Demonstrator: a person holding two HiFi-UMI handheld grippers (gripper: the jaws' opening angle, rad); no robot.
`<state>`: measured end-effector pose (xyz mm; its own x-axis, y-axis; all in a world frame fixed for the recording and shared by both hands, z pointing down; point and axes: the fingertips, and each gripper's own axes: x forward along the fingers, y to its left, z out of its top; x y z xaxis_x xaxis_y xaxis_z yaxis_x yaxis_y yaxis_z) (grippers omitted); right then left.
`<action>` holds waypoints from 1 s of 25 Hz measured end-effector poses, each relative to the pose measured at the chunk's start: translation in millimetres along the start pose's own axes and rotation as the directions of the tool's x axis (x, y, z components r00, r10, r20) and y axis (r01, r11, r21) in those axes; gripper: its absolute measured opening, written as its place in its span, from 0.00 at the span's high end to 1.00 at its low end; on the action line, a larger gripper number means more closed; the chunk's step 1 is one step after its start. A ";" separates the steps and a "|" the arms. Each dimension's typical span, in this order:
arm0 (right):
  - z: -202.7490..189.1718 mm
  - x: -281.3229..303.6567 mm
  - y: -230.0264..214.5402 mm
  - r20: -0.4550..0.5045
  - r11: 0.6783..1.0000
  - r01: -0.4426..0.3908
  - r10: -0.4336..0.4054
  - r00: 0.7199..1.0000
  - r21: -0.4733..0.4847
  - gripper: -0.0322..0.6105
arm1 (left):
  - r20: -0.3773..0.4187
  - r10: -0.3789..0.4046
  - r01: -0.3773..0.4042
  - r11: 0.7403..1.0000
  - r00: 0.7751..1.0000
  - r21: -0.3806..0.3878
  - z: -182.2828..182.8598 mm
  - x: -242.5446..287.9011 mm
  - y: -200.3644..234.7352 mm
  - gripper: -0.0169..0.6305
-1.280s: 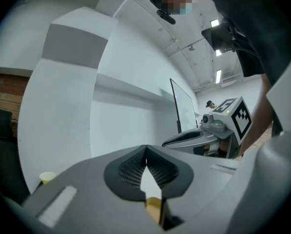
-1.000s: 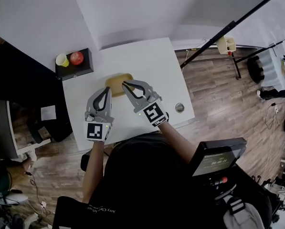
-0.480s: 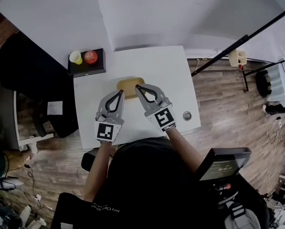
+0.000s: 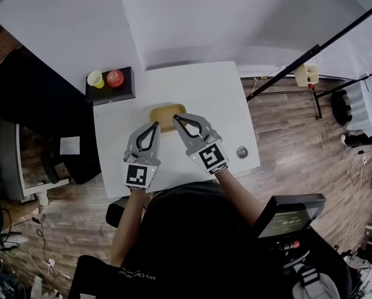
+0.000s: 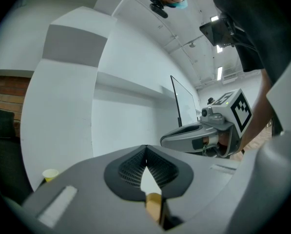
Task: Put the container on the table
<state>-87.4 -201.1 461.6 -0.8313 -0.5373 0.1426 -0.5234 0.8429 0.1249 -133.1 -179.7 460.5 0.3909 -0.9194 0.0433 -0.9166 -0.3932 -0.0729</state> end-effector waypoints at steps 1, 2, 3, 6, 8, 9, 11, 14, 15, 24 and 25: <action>-0.7 -0.1 0.4 -0.001 1.000 -0.002 0.002 1.000 0.001 0.93 | -0.008 -0.002 0.002 1.000 1.000 -0.003 -0.2 0.1 -0.5 0.97; -1.7 -0.4 0.6 -0.003 1.000 -0.003 0.003 1.000 0.001 0.93 | -0.007 -0.003 0.003 1.000 1.000 -0.004 -0.2 0.5 -0.7 0.97; -2.7 -0.7 0.7 -0.006 1.000 -0.004 0.004 1.000 0.003 0.93 | 0.002 -0.004 0.004 1.000 1.000 -0.003 0.0 1.1 -0.5 0.97; -4.2 -1.3 0.5 -0.013 1.000 -0.007 0.007 1.000 0.017 0.93 | 0.016 -0.008 0.007 1.000 1.000 0.008 -1.4 2.6 0.3 0.97; -6.1 -1.4 0.9 -0.017 1.000 -0.006 0.006 1.000 0.011 0.93 | 0.021 -0.009 0.009 1.000 1.000 0.017 -3.8 2.3 0.0 0.97; -8.1 -1.3 1.0 -0.024 1.000 -0.003 0.003 1.000 0.002 0.93 | 0.020 -0.009 0.009 1.000 1.000 0.016 -5.1 1.9 0.1 0.97; -12.3 -0.8 0.6 -0.040 1.000 0.001 -0.002 0.999 -0.015 0.93 | 0.017 -0.006 0.006 1.000 1.000 0.011 -6.9 1.6 1.0 0.97; -14.9 -1.2 -2.2 -0.047 1.000 0.005 -0.006 0.999 -0.015 0.93 | 0.011 -0.009 0.009 1.000 1.000 0.001 -10.6 3.4 1.5 0.97; -15.4 -1.3 -3.4 -0.049 1.000 0.008 -0.008 0.999 -0.017 0.93 | 0.008 -0.010 0.010 1.000 1.000 -0.005 -12.7 4.2 1.6 0.97; -19.2 -2.6 -4.7 -0.070 1.000 0.008 -0.010 0.998 -0.026 0.93 | -0.011 0.002 -0.002 0.999 1.000 -0.034 -18.7 1.9 1.9 0.97; -19.2 -0.9 -1.8 -0.069 1.000 0.002 -0.004 0.998 -0.022 0.93 | -0.015 0.001 -0.001 1.000 1.000 -0.029 -18.8 0.0 2.8 0.97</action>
<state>-82.1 -202.7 480.0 -0.8143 -0.5413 0.2095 -0.5212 0.8408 0.1467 -137.2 -180.6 479.0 0.3890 -0.9194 0.0577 -0.9191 -0.3916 -0.0436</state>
